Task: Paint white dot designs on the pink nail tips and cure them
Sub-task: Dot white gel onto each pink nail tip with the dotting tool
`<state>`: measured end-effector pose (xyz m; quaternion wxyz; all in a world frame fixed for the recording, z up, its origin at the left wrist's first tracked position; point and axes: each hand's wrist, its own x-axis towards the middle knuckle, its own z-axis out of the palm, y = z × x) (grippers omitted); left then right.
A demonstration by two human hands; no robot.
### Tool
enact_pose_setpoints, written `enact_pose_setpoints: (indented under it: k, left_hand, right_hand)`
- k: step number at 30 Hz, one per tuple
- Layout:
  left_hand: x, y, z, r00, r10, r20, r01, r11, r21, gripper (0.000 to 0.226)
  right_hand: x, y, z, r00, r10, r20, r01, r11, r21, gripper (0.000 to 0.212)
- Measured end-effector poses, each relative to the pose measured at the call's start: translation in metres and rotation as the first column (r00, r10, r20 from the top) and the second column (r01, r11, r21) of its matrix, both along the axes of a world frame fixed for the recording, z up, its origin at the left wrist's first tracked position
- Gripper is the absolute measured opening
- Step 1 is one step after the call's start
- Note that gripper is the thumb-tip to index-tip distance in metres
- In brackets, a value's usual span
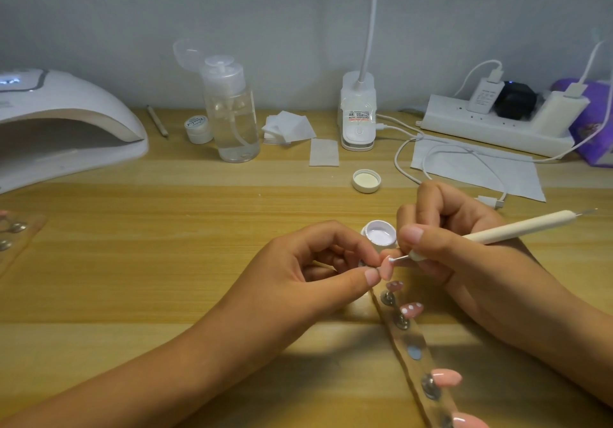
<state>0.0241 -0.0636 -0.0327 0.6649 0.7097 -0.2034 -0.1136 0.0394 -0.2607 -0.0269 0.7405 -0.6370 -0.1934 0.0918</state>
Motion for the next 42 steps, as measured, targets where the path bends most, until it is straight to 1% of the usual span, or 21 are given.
enact_pose_setpoints:
  k: [4, 6, 7, 9, 10, 12, 14, 16, 17, 19, 21, 23, 25, 28, 31, 34, 38, 42]
  left_hand:
    - [0.0, 0.0, -0.001, 1.0, -0.003, -0.007, 0.003, 1.0, -0.009, 0.008]
    - [0.0, -0.001, 0.0, 1.0, -0.005, -0.013, 0.005, 1.0, -0.004, 0.007]
    - [0.0, -0.001, 0.0, 1.0, -0.005, -0.012, 0.005, 1.0, -0.001, 0.006]
    - [0.0, 0.0, 0.0, 1.0, -0.002, -0.007, 0.002, 1.0, 0.003, 0.005]
    - [0.0, 0.0, 0.0, 1.0, 0.0, -0.006, 0.0, 1.0, 0.005, 0.005]
    - [0.0, 0.0, 0.0, 1.0, 0.001, -0.006, -0.001, 1.0, 0.009, 0.005]
    - [0.0, 0.0, 0.0, 1.0, -0.005, -0.012, 0.005, 1.0, -0.005, 0.005]
    - [0.001, 0.0, 0.001, 1.0, -0.009, -0.018, 0.009, 1.0, -0.023, 0.008]
    - [0.001, 0.0, 0.001, 1.0, -0.005, -0.017, 0.005, 1.0, -0.025, 0.009]
    - [0.003, 0.001, 0.0, 1.0, 0.01, -0.025, -0.011, 0.999, -0.033, 0.007]
    - [0.004, 0.002, -0.002, 0.999, 0.024, -0.036, -0.026, 0.998, -0.049, 0.009]
    - [0.004, 0.002, -0.003, 0.999, 0.034, -0.039, -0.036, 0.998, -0.059, 0.013]
    - [0.004, 0.003, -0.003, 0.998, 0.035, -0.044, -0.038, 0.997, -0.067, 0.013]
    - [0.004, 0.002, -0.003, 0.996, 0.059, -0.062, -0.063, 0.995, -0.082, 0.007]
    - [0.004, 0.002, -0.002, 0.993, 0.077, -0.09, -0.088, 0.989, -0.122, 0.007]
    - [0.004, 0.001, -0.001, 0.992, 0.069, -0.103, -0.084, 0.984, -0.156, 0.009]
    - [0.006, 0.001, -0.002, 0.993, 0.072, -0.093, -0.086, 0.984, -0.158, 0.012]
    - [0.006, 0.002, -0.003, 0.996, 0.06, -0.071, -0.069, 0.989, -0.134, 0.013]
  right_hand:
    - [0.0, 0.002, 0.002, 0.997, 0.028, -0.077, -0.018, 0.991, 0.131, 0.016]
    - [0.001, 0.002, 0.003, 0.99, 0.067, -0.125, -0.045, 0.984, 0.171, 0.018]
    - [0.002, 0.002, 0.003, 0.987, 0.083, -0.137, -0.057, 0.982, 0.182, 0.023]
    - [0.004, 0.001, 0.003, 0.985, 0.109, -0.135, -0.078, 0.974, 0.214, 0.033]
    - [0.006, 0.0, 0.003, 0.986, 0.112, -0.126, -0.081, 0.969, 0.232, 0.034]
    - [0.012, -0.003, 0.002, 0.99, 0.089, -0.105, -0.061, 0.968, 0.245, 0.034]
    - [0.018, -0.008, 0.001, 0.997, 0.025, -0.08, -0.005, 0.973, 0.231, 0.032]
    - [0.024, -0.015, 0.0, 0.998, -0.056, -0.036, 0.062, 0.981, 0.185, 0.029]
    - [0.027, -0.018, -0.001, 0.996, -0.086, 0.004, 0.085, 0.987, 0.134, 0.026]
    - [0.028, -0.022, -0.002, 0.985, -0.138, 0.106, 0.141, 0.99, -0.023, 0.022]
    - [0.027, -0.022, -0.004, 0.961, -0.188, 0.201, 0.22, 0.964, -0.149, 0.021]
    - [0.024, -0.019, -0.005, 0.94, -0.211, 0.268, 0.272, 0.937, -0.217, 0.015]
    - [0.021, -0.015, -0.006, 0.932, -0.204, 0.3, 0.284, 0.925, -0.253, 0.013]
    - [0.017, -0.011, -0.005, 0.928, -0.191, 0.319, 0.274, 0.931, -0.242, 0.002]
    - [0.017, -0.009, -0.005, 0.913, -0.17, 0.37, 0.286, 0.914, -0.287, 0.017]
    - [0.017, -0.008, -0.007, 0.912, -0.135, 0.388, 0.284, 0.889, -0.359, 0.016]
    - [0.017, -0.009, -0.009, 0.882, -0.107, 0.459, 0.33, 0.836, -0.439, 0.013]
    - [0.018, -0.008, -0.009, 0.874, -0.067, 0.482, 0.327, 0.814, -0.48, 0.023]
